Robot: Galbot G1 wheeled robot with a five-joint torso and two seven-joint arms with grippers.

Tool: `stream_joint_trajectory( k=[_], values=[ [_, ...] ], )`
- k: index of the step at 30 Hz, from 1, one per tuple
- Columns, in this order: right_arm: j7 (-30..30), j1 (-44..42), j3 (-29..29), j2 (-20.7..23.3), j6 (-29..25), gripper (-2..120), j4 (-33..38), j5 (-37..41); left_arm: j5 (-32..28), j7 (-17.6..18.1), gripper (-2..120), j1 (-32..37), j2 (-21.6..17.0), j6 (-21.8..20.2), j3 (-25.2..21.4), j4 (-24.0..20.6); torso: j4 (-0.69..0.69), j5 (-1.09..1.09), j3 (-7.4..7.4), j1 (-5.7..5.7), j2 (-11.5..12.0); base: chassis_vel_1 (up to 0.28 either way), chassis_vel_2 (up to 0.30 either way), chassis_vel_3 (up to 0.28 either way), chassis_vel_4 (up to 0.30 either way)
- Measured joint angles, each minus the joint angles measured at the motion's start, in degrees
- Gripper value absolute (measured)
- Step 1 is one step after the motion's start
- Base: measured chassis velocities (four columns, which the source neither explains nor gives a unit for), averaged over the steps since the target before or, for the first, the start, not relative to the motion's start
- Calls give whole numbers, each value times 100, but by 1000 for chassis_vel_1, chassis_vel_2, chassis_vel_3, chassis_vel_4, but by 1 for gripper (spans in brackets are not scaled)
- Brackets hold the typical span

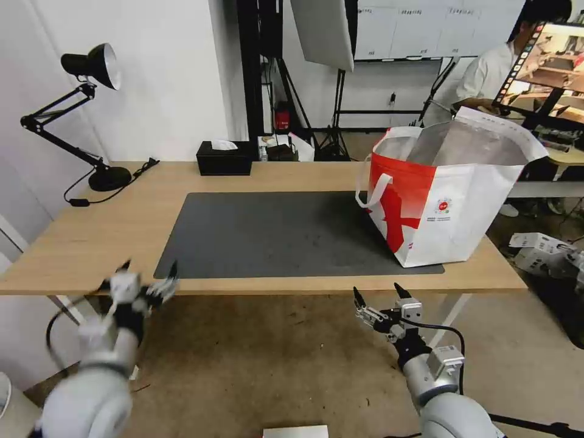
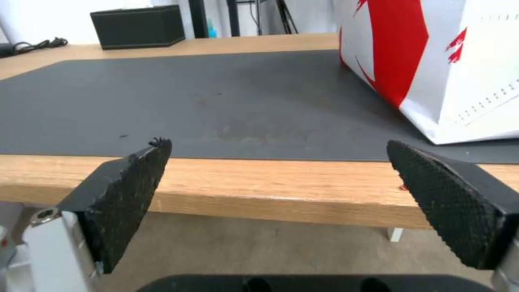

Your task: Pick up the trash from the table and place it into the takeout bag.

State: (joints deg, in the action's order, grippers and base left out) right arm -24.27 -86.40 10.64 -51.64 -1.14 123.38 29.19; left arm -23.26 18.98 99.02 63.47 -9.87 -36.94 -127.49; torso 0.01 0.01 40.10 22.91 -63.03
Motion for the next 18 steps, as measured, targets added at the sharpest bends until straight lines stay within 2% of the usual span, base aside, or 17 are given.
stream_joint_trajectory(
  k=[7, 18],
  values=[
    [1, 0, 0, 0, 0, 100, 0, 0, -14, -326, 100, 333, 319, 197, 78, 65, -1, 0, 1, 0, 0, 0, 0, 0, 0],
    [1, 0, 0, 0, 0, 100, 0, 0, -212, -417, 100, -77, 288, 526, 200, 231, -1, -1, 1, 1, 1, 0, 0, 0, 0]
  ],
)
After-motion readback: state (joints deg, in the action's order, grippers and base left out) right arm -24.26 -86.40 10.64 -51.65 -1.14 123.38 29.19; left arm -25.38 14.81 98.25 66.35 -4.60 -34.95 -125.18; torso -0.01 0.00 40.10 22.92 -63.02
